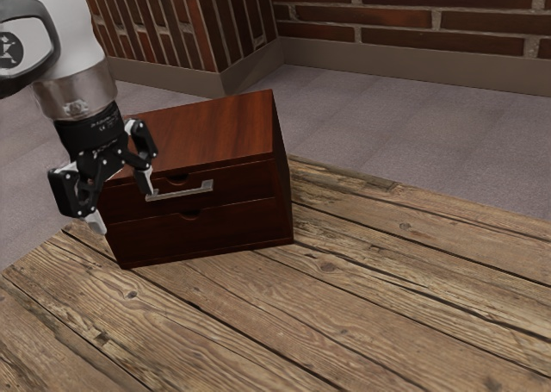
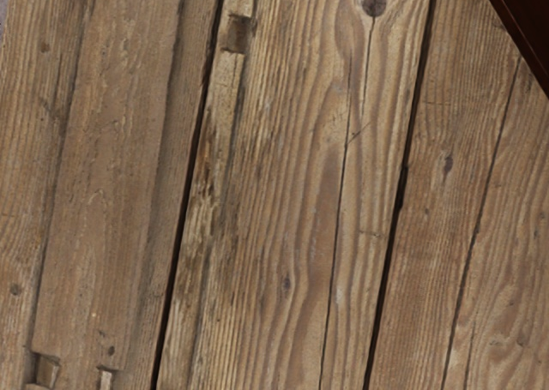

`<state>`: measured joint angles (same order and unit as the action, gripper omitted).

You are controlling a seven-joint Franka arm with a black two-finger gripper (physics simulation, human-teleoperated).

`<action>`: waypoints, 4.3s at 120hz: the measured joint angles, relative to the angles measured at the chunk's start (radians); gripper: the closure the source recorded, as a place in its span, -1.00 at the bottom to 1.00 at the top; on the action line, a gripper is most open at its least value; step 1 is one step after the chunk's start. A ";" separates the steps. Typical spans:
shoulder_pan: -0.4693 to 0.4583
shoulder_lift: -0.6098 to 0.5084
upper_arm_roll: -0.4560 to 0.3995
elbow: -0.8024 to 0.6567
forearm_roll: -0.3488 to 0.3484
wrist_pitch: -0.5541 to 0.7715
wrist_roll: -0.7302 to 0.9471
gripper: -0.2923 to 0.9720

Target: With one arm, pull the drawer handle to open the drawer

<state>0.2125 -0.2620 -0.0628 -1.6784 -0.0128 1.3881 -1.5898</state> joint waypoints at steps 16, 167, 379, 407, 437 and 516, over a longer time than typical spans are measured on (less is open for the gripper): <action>0.007 -0.005 0.010 -0.052 0.002 0.061 -0.004 -0.54; -0.050 0.184 0.184 -0.129 0.005 0.489 -0.362 -0.54; -0.052 0.196 0.178 -0.184 -0.033 0.608 -0.314 0.58; -0.061 0.154 0.172 -0.238 -0.033 0.619 -0.313 0.58; -0.083 0.099 0.174 -0.297 -0.027 0.627 -0.312 0.59; -0.110 0.003 0.174 -0.414 -0.031 0.669 -0.311 0.41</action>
<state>0.1027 -0.2589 0.1115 -2.0920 -0.0434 2.0574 -1.9007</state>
